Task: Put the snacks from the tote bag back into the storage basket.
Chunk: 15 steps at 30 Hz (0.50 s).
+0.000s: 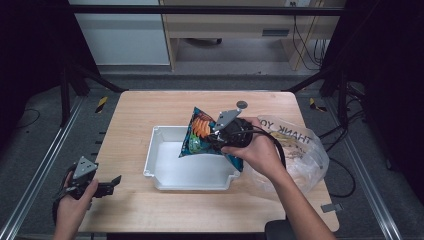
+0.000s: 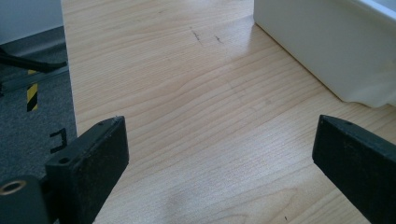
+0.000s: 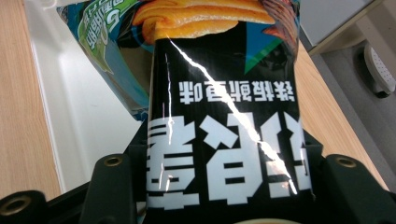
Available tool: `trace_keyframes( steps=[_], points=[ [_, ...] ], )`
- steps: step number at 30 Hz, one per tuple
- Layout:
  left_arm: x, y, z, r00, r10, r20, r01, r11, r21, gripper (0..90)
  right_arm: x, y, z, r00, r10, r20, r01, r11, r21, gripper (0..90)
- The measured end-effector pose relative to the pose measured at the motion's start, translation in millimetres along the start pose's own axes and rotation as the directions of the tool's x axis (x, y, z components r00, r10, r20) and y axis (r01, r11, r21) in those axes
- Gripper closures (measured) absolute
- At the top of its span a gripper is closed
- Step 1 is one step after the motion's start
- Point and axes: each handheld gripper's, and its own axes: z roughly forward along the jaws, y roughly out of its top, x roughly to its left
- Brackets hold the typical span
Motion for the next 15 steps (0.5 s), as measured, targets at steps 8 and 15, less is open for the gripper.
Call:
trace_keyframes(
  steps=[8, 15],
  points=[
    [-0.9, 0.6, -0.4, 1.0000, 0.009, -0.004, -0.009, 1.0000, -0.001, 3.3, 5.4, 6.6, 16.5, 0.9995, -0.022, -0.020, 0.022, 0.9998, -0.001, 43.7],
    [-0.2, 0.4, -0.4, 1.0000, 0.001, -0.004, -0.001, 1.0000, -0.004, 3.3, 13.3, 11.6, 34.9, 0.9986, -0.028, -0.044, 0.029, 0.9995, 0.013, 43.7]
  ],
)
